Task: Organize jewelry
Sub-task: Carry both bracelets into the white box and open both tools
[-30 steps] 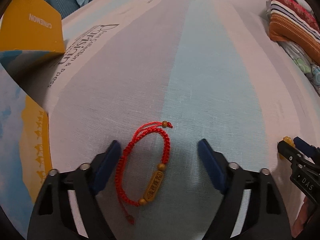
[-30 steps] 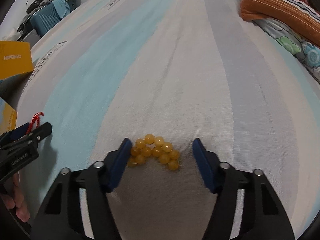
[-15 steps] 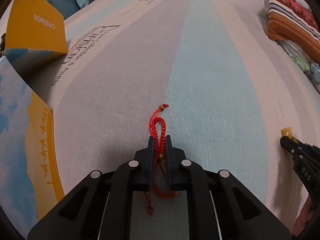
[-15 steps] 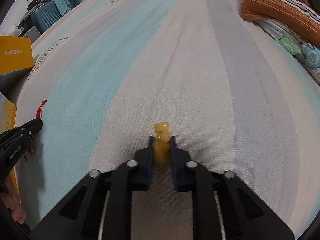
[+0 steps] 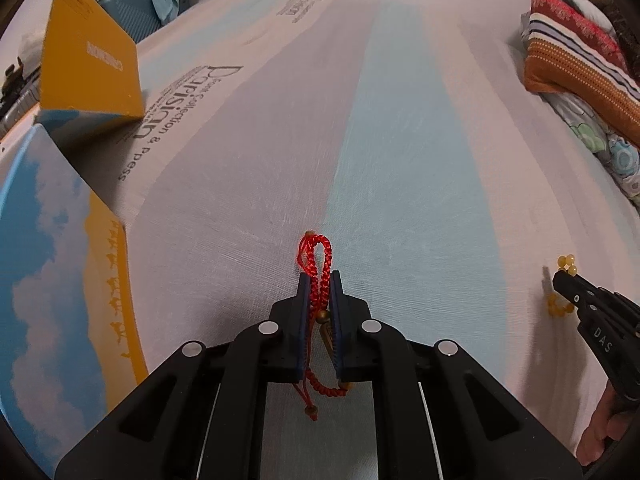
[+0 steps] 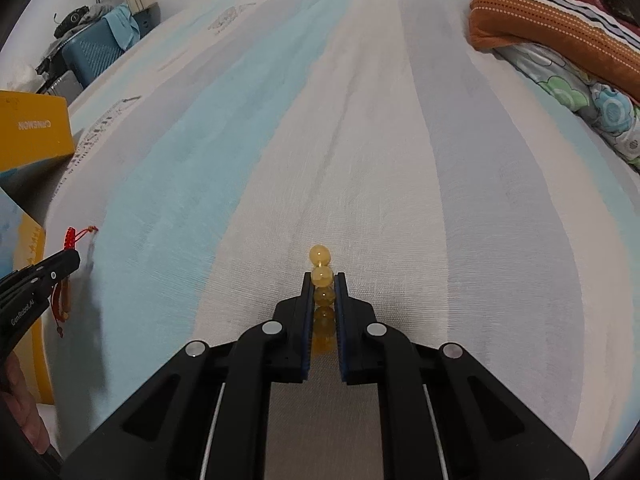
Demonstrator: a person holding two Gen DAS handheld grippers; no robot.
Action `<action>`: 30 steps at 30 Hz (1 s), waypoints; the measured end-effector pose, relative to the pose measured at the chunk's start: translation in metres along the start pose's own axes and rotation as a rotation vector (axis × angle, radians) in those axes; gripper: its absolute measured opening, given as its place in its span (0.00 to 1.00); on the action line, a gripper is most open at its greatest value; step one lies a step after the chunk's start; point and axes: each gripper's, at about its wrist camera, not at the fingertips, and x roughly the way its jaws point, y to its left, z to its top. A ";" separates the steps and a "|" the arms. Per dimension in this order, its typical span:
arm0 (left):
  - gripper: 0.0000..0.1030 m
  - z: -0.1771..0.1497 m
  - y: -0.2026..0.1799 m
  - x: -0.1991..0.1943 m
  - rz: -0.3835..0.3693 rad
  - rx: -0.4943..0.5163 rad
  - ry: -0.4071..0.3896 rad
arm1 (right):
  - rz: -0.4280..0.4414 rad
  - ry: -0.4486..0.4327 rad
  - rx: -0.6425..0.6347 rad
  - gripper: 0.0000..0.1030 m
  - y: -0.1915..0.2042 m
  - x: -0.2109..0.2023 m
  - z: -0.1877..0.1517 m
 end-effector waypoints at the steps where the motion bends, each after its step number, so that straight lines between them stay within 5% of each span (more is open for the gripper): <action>1: 0.08 0.000 -0.001 -0.003 -0.003 0.001 -0.002 | 0.000 -0.008 0.000 0.09 0.001 -0.003 0.000; 30: 0.09 -0.004 -0.004 -0.136 -0.073 0.043 -0.153 | -0.026 -0.189 -0.027 0.09 0.024 -0.133 0.002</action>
